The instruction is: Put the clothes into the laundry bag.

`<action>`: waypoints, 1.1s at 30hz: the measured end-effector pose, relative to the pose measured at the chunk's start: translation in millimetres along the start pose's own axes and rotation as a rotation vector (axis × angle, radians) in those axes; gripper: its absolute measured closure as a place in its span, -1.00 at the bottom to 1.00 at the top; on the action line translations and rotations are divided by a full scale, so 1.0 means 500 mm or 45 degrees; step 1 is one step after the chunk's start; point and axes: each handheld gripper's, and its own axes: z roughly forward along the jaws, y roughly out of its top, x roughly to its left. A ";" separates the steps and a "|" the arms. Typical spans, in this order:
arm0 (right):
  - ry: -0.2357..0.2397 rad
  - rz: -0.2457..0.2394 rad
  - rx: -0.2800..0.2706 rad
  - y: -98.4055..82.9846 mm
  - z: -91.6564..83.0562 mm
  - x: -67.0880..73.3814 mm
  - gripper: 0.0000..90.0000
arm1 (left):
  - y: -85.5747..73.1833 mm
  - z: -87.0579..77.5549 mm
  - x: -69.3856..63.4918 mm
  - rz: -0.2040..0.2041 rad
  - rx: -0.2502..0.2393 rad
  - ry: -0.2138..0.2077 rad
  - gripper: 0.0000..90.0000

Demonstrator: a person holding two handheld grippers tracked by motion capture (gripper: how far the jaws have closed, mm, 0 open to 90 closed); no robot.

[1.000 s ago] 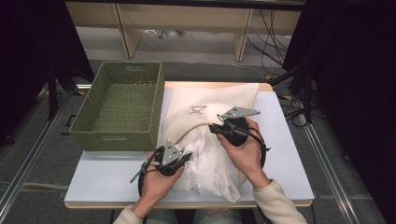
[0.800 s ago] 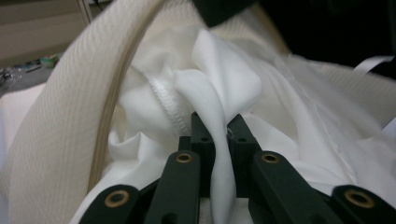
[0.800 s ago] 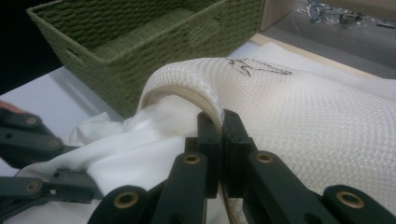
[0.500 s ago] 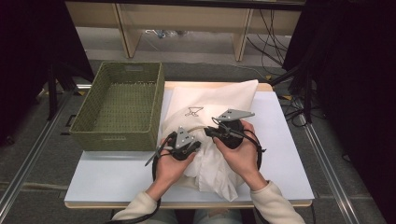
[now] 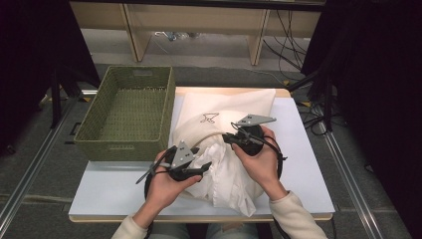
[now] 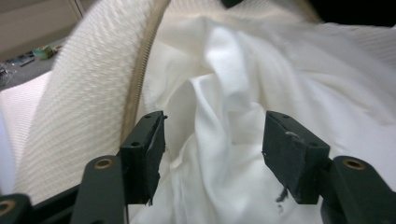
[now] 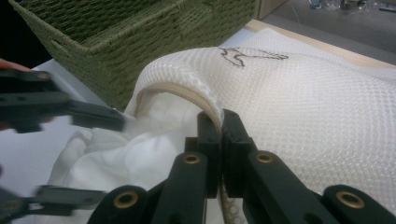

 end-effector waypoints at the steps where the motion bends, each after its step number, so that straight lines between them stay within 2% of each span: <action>1: 0.006 -0.004 0.000 0.000 -0.001 0.000 0.97 | -0.001 -0.013 -0.001 -0.012 0.006 -0.014 -0.18; 2: 0.005 0.001 0.006 0.000 -0.002 0.000 0.97 | -0.003 -0.024 -0.001 -0.020 0.008 -0.033 -0.19; 3: -0.014 -0.004 0.006 0.001 -0.004 0.001 0.97 | -0.005 -0.033 -0.005 -0.050 0.005 -0.049 -0.19; 4: -0.013 -0.003 0.007 0.001 -0.004 0.002 0.97 | -0.007 -0.041 -0.002 -0.027 0.017 -0.032 -0.20; 5: -0.010 -0.041 -0.006 0.002 -0.003 -0.002 0.97 | -0.011 -0.045 0.001 -0.003 0.035 -0.012 -0.22; 9: -0.007 -0.019 -0.007 0.001 -0.002 0.003 0.97 | -0.035 -0.042 0.019 0.042 0.183 0.085 -0.27; 10: -0.006 -0.017 -0.004 0.001 -0.002 0.003 0.97 | -0.040 -0.036 0.025 0.075 0.190 0.117 -0.28; 12: -0.004 -0.011 -0.001 0.001 -0.002 0.002 0.97 | -0.050 -0.023 0.039 0.103 0.249 0.108 -0.29; 13: -0.004 -0.010 -0.001 0.001 -0.002 0.002 0.97 | -0.056 -0.013 0.043 0.082 0.268 0.102 -0.28; 15: -0.023 -0.037 0.005 0.001 -0.003 0.000 0.97 | -0.070 0.010 0.047 0.027 0.257 0.097 -0.20; 17: -0.004 -0.011 0.016 0.001 -0.002 0.004 0.97 | -0.078 0.025 0.048 0.001 0.279 0.082 -0.02; 18: -0.004 -0.040 0.009 0.001 0.000 0.001 0.97 | -0.080 0.031 0.046 -0.013 0.283 0.061 0.10; 20: -0.012 -0.044 0.005 0.000 0.001 0.002 0.97 | -0.082 0.037 0.043 -0.044 0.290 0.047 0.39; 21: -0.014 -0.047 0.006 0.000 0.001 0.002 0.97 | -0.081 0.039 0.041 -0.039 0.286 0.035 0.50; 22: -0.002 -0.053 0.001 -0.001 0.004 0.002 0.97 | -0.080 0.040 0.038 -0.079 0.282 0.023 0.63; 24: -0.007 -0.003 0.027 -0.001 0.001 0.008 0.97 | -0.075 0.038 0.035 -0.129 0.243 -0.023 0.80; 26: -0.004 -0.060 0.007 -0.001 0.006 0.007 0.97 | -0.067 0.036 0.029 -0.171 0.173 -0.035 0.87; 29: -0.003 -0.028 0.030 -0.001 0.005 0.017 0.97 | -0.044 0.030 0.016 -0.214 0.079 -0.083 0.90; 30: -0.001 -0.064 0.015 -0.001 0.008 0.017 0.97 | -0.034 0.028 0.013 -0.207 0.050 -0.088 0.90; 31: 0.006 -0.034 0.016 0.000 0.007 0.024 0.97 | -0.022 0.028 0.010 -0.206 0.018 -0.095 0.90; 33: 0.006 -0.052 0.012 0.002 0.002 0.028 0.97 | 0.001 0.033 0.007 -0.186 -0.031 -0.075 0.91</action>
